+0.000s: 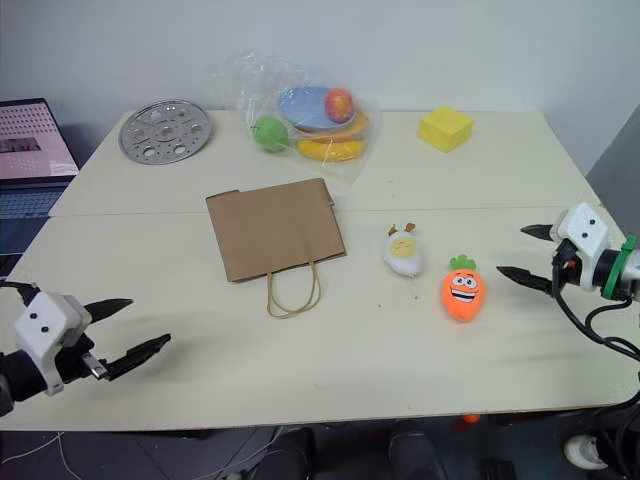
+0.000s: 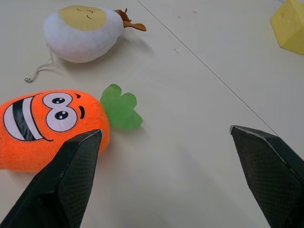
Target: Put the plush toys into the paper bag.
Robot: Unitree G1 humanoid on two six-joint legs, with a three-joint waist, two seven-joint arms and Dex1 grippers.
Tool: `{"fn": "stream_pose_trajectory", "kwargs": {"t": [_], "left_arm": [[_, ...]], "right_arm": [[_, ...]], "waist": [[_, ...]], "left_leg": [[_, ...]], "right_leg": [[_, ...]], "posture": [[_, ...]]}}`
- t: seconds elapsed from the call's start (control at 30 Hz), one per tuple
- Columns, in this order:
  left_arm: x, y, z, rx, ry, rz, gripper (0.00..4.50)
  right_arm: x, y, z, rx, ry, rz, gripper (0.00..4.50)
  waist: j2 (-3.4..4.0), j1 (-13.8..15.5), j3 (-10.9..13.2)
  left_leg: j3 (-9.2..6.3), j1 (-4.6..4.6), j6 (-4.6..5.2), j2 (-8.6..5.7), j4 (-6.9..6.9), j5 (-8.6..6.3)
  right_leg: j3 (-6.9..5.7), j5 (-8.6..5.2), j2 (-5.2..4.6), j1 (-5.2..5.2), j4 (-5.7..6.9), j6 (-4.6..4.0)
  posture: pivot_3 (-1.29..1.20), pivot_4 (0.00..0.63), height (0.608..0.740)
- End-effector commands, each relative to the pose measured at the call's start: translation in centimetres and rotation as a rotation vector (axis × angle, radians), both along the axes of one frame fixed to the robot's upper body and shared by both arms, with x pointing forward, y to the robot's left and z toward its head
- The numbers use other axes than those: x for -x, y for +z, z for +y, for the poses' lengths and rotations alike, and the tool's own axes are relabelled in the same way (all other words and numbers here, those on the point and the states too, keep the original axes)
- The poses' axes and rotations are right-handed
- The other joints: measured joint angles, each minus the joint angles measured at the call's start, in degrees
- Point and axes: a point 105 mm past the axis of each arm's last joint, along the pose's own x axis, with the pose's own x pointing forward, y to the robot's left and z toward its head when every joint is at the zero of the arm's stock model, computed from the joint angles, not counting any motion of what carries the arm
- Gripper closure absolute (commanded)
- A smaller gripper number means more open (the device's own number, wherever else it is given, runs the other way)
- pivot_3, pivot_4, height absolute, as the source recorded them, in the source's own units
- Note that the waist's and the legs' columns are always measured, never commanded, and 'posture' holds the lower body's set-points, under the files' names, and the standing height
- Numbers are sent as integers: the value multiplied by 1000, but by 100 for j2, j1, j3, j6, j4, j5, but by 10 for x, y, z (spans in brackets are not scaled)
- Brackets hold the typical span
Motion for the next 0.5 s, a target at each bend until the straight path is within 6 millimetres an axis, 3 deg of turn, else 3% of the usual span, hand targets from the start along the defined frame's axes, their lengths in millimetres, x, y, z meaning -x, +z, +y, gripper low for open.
{"fn": "stream_pose_trajectory", "kwargs": {"t": [0.03, 0.2, 0.4, 0.5], "left_arm": [[-10, 6, -26, -40, -118, -37, 18], [-26, 7, -57, -51, -258, -61, 18], [-32, -5, -83, -86, -396, -62, 18], [-42, -13, -95, -121, -436, -125, 18]], "right_arm": [[6, 16, 31, 0, 125, -47, 0], [26, 16, 75, -22, 295, 8, 0], [44, 18, 109, -60, 392, 23, 0], [54, 10, 129, -58, 447, 27, 0]], "waist": [[0, 1, 0], [-1, 12, 0], [-2, 7, 0], [-4, 14, -2]], "left_leg": [[1, 1, 0, 0, 0, 0], [3, -3, 0, -2, 2, 0], [5, -7, 1, -1, 0, -1], [6, -4, 1, 0, 2, -1]], "right_leg": [[2, 3, 1, 0, 0, 5], [16, 14, 5, -1, -1, 25], [21, 20, 7, -9, -1, 35], [22, 20, 9, -8, 1, 36]], "posture": [[0, 150, 740], [0, 150, 740], [0, 150, 740], [0, 150, 740]]}}
